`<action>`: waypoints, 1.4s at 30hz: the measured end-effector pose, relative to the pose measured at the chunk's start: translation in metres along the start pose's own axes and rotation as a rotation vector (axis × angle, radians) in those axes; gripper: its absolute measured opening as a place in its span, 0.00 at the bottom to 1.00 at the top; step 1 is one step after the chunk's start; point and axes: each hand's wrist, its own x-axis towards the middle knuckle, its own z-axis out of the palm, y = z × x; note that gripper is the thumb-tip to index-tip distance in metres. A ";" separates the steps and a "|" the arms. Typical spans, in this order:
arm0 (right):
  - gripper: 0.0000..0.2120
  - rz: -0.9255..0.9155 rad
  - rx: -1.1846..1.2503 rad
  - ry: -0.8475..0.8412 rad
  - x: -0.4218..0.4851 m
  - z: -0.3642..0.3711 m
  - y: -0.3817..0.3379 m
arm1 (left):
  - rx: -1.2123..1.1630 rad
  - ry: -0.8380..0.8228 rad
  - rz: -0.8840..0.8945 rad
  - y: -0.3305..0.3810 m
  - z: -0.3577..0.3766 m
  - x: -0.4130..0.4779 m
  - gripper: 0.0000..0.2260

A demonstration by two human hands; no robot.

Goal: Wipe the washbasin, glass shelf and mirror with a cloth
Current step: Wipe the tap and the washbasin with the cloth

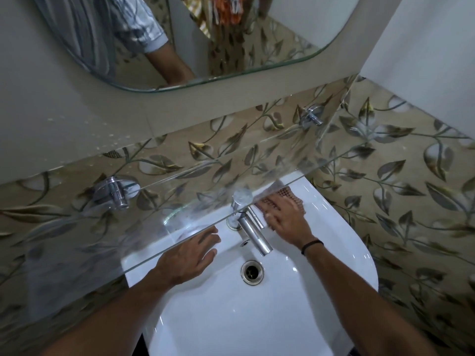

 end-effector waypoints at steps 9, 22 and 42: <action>0.29 0.442 -0.280 -0.062 0.027 0.000 0.037 | -0.046 0.004 0.031 0.002 -0.002 0.003 0.09; 0.15 0.467 0.418 0.228 -0.010 -0.032 -0.046 | 0.007 0.061 0.062 0.006 -0.007 0.002 0.10; 0.29 0.173 -0.145 0.154 -0.069 -0.022 -0.163 | 0.063 0.054 0.035 -0.001 0.005 0.001 0.09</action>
